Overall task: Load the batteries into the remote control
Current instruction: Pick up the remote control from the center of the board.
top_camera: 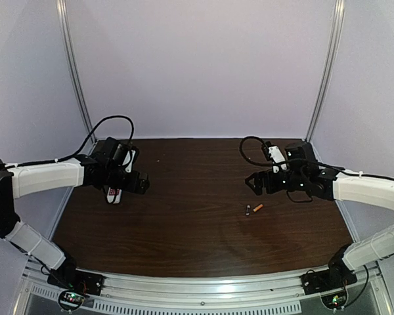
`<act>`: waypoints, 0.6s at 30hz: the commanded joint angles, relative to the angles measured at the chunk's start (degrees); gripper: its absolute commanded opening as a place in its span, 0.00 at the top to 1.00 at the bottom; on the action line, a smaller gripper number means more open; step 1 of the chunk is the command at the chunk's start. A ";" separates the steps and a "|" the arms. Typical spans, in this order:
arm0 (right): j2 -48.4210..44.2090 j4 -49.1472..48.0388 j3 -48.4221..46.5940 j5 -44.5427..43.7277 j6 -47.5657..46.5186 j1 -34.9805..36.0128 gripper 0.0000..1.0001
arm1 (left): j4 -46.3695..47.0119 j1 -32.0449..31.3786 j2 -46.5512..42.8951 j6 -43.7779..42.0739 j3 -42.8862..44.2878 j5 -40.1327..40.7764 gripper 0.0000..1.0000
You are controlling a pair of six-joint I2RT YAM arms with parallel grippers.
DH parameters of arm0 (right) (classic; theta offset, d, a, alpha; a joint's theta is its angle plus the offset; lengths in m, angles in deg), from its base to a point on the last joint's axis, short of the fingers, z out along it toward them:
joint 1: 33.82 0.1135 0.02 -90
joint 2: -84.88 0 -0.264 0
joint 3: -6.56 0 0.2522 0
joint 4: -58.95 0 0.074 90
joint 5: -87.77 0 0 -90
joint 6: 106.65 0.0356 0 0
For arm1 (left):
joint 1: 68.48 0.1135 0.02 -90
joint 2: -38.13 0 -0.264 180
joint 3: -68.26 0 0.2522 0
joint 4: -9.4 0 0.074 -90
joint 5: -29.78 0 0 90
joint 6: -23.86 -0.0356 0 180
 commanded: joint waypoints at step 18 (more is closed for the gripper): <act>-5.91 -0.69 1.36 5.46 -0.50 -1.70 0.00 | -11.39 11.14 7.76 4.04 7.45 12.37 0.03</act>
